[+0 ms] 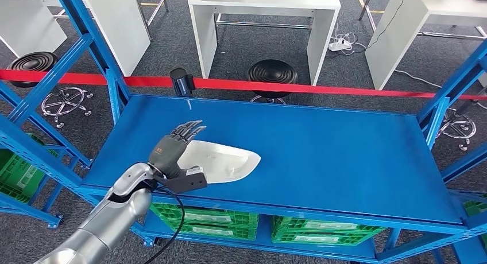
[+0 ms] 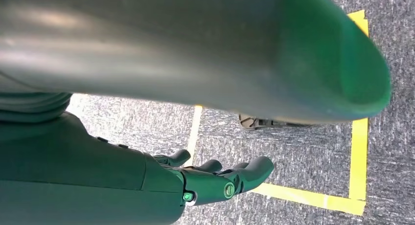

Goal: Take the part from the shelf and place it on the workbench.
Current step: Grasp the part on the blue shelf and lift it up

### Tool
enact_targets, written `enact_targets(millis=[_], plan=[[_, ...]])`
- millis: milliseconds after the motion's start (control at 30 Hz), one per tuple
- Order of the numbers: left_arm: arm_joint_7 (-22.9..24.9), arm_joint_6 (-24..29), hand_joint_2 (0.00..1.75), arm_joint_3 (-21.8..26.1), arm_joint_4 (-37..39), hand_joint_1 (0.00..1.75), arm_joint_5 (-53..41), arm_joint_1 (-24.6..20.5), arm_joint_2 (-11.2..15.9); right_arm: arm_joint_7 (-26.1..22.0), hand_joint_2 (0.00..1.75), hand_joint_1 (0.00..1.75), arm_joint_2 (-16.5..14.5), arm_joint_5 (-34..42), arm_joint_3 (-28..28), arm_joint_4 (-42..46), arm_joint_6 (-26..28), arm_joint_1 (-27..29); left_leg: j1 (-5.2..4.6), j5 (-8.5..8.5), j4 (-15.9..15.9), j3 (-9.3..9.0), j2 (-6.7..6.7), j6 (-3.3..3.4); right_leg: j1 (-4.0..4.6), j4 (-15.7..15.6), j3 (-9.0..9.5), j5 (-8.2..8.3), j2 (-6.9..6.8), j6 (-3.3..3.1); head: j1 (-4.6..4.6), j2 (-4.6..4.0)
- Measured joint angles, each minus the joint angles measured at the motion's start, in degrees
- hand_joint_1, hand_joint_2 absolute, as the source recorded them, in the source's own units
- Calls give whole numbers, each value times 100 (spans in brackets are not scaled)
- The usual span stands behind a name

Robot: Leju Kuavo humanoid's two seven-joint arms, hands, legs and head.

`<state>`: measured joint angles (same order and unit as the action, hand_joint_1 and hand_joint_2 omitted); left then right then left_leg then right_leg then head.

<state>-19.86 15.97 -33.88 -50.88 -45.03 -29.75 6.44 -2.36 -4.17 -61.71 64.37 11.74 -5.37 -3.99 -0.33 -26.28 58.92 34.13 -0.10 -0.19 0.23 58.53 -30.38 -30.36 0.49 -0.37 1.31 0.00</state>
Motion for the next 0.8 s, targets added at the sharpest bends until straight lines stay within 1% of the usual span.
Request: enact_targets(millis=[167, 533, 667, 800], plan=[[-64, 88, 175, -123, 292, 0, 145, -137, -88, -20, 0, 0, 2, -11, 0, 0, 7, 4, 1, 0, -3, 0, 0, 0, 1, 0, -1, 0, 0, 0, 0, 0], [-102, 195, 175, -325, 589, 0, 410, -249, -152, -40, 0, 0, 6, -50, 0, 0, 10, 5, 1, 0, -5, 0, 0, -1, 1, 0, -1, 0, 1, 0, 0, 0], [-109, 357, 175, -364, 496, 0, 616, -257, -151, -42, 0, 0, 6, -45, 0, -1, 10, 6, 1, 0, -5, 0, 0, 0, 1, 0, -1, 0, 0, 0, 0, 0], [-83, 475, 175, -366, 95, 0, 804, -256, -118, -51, 0, 0, 6, -26, 4, -1, 25, 8, 1, 0, -5, 0, -1, -1, 2, 0, 0, 0, 0, 0, 0, 0]])
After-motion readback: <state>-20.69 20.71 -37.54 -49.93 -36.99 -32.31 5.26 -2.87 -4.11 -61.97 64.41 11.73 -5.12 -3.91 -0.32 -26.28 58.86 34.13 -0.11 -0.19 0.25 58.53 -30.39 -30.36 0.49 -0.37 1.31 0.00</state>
